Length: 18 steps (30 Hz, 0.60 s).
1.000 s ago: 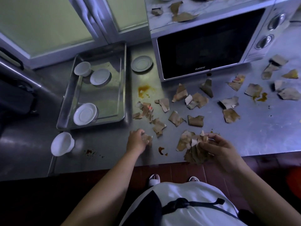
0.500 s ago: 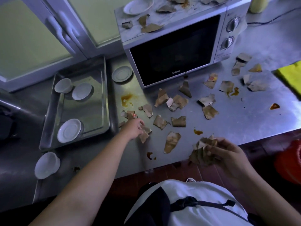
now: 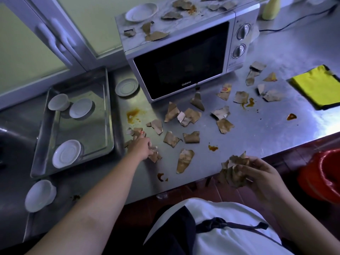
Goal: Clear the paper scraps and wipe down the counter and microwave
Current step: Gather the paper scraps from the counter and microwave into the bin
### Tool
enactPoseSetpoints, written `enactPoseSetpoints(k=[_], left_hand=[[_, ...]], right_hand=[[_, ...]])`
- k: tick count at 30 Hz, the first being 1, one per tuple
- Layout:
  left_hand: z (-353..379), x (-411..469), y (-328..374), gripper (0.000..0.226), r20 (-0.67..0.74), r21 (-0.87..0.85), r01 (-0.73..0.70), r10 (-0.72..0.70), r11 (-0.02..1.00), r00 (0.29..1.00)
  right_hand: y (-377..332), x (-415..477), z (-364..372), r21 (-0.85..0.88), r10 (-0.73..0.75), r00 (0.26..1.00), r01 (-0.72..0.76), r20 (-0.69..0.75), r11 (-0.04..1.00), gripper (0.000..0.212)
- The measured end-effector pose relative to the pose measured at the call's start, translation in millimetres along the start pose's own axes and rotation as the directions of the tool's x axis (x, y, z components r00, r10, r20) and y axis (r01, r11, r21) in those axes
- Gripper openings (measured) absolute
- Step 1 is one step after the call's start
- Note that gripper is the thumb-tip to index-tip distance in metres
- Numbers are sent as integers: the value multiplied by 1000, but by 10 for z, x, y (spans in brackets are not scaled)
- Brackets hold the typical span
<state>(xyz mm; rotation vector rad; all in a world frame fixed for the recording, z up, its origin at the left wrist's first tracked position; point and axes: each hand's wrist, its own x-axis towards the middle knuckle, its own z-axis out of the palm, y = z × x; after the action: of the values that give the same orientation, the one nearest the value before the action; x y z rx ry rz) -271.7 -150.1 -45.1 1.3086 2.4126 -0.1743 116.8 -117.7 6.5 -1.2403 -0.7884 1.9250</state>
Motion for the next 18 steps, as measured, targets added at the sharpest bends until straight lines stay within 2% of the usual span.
enactPoseSetpoints(k=[3,5,7,10,14,16,18], left_hand=[[-39,-95,49,21,32,-142,-16,20,990,999],[-118,-222,117,21,38,-315,-10,23,949,999],[-221,-424,243,24,47,-514,3,25,858,999],[-328,-802,492,23,53,-759,9,48,651,997],[-372,-1243,821,24,112,-889,34,146,456,983],[-376,-1364,919,27,138,-928,54,204,369,969],[-381,-1438,945,31,142,-939,66,207,337,968]], right_hand=[[2,17,12,1,10,1000,-10,24,1000,18],[3,25,26,17,22,999,-23,36,1000,18],[-7,32,58,37,40,997,-43,66,998,15],[-17,39,139,68,53,983,-66,178,995,14],[-60,36,384,-36,37,928,-25,371,999,18],[-78,44,537,-108,18,915,28,403,994,18],[-90,63,671,-138,12,907,51,421,989,18]])
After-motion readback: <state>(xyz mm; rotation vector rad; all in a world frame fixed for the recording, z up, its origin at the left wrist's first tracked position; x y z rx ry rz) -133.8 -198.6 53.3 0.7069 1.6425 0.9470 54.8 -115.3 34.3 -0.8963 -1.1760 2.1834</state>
